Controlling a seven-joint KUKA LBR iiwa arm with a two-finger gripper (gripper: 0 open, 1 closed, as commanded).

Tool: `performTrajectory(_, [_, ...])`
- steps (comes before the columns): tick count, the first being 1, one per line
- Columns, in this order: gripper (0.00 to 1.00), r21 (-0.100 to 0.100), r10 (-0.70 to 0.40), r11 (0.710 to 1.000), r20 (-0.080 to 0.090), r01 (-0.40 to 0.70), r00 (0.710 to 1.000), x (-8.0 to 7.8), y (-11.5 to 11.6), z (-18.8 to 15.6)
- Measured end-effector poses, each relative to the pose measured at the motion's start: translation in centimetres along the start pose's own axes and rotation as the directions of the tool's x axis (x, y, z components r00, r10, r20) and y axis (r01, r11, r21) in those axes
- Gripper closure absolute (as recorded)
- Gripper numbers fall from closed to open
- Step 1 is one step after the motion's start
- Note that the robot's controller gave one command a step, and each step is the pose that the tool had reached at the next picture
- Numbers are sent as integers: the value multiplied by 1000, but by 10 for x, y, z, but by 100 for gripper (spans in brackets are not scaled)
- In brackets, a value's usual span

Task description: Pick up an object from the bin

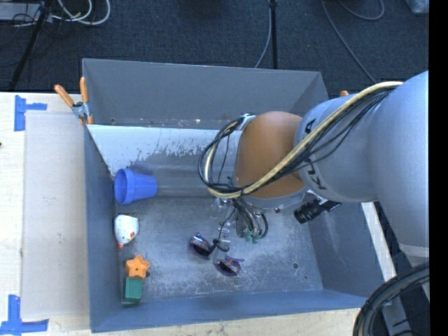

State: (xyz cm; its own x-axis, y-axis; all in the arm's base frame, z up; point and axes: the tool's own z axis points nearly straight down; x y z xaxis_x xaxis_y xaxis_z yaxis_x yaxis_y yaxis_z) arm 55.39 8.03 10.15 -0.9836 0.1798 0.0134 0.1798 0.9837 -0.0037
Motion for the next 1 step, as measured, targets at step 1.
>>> performTrajectory(1, [0, 0, 1, 1000, 0, -1, 1000, 0, 0, 0])
